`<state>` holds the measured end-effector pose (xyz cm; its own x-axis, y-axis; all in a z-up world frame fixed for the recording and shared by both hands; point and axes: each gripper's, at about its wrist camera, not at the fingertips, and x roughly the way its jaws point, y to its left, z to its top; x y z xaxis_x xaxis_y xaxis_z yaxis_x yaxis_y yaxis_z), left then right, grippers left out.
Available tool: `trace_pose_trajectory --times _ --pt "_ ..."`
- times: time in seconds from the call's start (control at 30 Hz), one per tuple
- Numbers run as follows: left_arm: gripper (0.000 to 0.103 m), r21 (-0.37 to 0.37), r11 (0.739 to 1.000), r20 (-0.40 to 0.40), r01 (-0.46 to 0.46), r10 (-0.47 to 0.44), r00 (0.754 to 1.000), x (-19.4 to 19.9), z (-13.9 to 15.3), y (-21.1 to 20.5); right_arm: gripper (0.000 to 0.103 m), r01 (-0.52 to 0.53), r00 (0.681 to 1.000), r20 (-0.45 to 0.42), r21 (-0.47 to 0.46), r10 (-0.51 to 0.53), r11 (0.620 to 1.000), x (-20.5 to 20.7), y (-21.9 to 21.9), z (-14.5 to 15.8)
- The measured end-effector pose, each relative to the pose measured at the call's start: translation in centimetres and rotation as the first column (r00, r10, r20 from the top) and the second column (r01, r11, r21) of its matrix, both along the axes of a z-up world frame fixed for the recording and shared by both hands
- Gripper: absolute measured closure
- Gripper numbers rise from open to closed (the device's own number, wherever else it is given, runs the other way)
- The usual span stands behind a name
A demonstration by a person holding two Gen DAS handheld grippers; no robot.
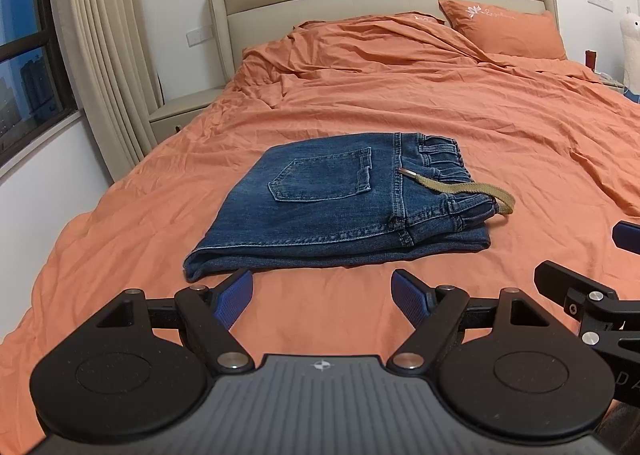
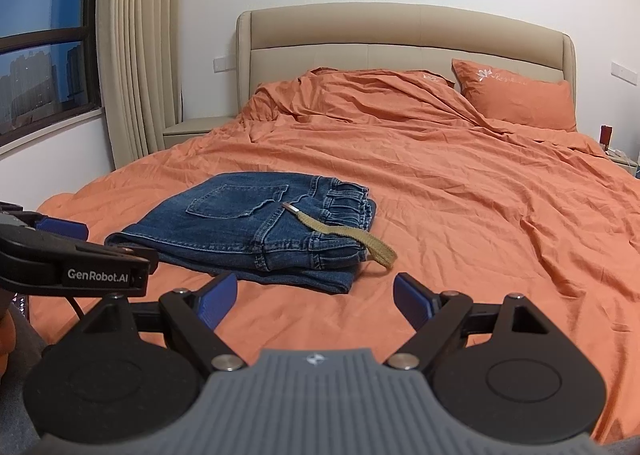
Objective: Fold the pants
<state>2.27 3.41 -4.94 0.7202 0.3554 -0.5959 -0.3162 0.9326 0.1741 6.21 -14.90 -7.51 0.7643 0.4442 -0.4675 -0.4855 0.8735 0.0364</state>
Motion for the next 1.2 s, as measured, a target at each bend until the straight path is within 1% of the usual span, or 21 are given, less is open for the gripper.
trace_pose_trajectory --times 1.2 --pt "0.011 -0.002 1.000 0.001 -0.001 0.001 1.000 -0.02 0.03 -0.01 0.021 -0.004 1.000 0.004 -0.008 0.004 1.000 -0.21 0.11 0.10"
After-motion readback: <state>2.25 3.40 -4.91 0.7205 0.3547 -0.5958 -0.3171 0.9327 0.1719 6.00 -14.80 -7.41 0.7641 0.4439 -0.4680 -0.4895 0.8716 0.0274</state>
